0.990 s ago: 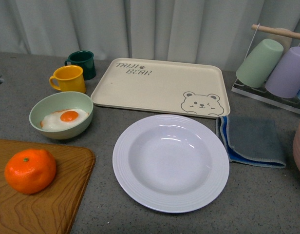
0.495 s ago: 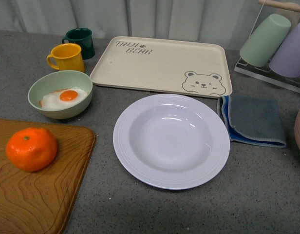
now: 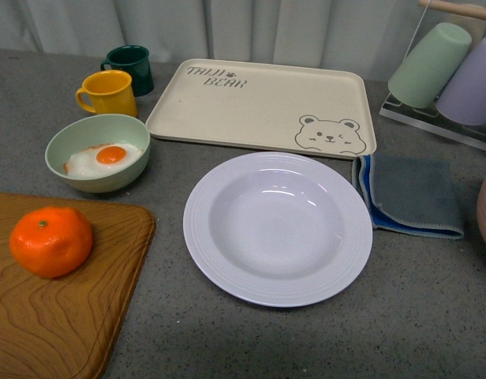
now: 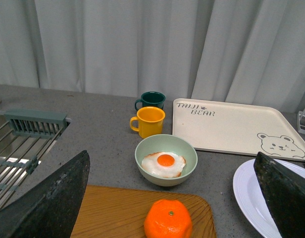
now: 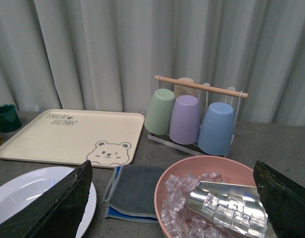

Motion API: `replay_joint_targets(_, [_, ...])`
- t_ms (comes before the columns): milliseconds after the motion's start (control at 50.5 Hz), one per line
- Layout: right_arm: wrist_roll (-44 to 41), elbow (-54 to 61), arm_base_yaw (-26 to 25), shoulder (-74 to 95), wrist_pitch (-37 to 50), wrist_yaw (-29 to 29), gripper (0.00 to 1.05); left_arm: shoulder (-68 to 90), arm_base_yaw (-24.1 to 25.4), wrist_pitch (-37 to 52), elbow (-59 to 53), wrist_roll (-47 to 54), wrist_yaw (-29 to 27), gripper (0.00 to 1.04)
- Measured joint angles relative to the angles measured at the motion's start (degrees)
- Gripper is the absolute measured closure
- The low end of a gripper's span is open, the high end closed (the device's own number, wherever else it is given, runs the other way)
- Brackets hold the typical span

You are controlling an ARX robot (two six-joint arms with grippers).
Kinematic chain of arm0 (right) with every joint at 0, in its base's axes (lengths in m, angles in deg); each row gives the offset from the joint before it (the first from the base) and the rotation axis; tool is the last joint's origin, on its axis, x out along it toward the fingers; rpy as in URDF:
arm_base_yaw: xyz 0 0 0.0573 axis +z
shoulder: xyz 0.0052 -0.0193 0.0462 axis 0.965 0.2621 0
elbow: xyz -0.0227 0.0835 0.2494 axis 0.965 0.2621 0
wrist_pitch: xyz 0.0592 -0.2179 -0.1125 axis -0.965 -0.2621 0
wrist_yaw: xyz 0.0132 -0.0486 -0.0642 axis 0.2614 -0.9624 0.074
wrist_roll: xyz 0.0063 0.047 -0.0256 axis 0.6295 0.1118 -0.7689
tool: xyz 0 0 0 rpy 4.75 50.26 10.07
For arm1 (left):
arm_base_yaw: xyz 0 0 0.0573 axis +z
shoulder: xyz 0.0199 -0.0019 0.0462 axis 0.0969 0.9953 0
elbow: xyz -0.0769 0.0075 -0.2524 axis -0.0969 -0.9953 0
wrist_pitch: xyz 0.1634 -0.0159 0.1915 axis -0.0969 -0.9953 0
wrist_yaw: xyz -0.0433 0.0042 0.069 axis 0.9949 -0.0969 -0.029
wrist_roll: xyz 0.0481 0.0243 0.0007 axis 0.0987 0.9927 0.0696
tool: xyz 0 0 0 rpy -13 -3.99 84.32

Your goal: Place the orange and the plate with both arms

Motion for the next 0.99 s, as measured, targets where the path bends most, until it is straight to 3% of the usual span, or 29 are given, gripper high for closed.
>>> replay_joint_targets(990, [0.00, 0.00, 0.00, 0.00, 0.02, 0.00, 0.09, 0.00, 0.00, 0.00, 0.00, 0.00, 0.00, 0.07])
